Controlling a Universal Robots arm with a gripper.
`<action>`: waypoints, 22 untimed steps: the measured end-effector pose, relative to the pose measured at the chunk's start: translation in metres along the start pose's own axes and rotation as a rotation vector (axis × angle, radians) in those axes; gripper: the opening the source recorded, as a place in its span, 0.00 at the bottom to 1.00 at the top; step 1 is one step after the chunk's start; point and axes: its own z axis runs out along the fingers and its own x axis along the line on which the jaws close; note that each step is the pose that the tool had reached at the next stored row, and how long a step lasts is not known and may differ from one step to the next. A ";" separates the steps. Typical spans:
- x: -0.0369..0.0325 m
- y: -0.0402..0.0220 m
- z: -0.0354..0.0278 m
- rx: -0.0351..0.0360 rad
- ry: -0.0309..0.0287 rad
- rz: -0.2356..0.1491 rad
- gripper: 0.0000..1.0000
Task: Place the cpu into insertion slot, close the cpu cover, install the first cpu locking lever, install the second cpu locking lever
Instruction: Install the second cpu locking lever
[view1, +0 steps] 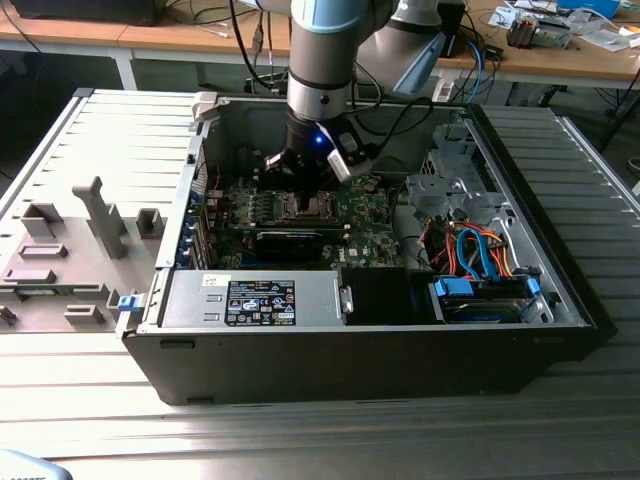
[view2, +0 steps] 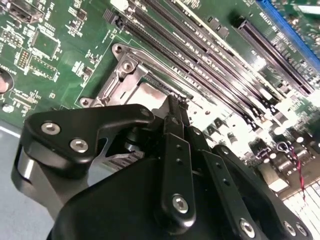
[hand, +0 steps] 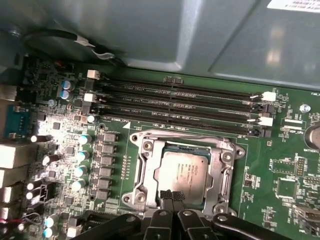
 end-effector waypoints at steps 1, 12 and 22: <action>0.0001 0.0000 -0.0022 0.0010 0.0001 0.000 0.11; 0.0010 0.0007 -0.0411 0.0016 0.0012 0.000 0.11; 0.0011 0.0008 -0.0432 0.0028 0.0015 0.000 0.11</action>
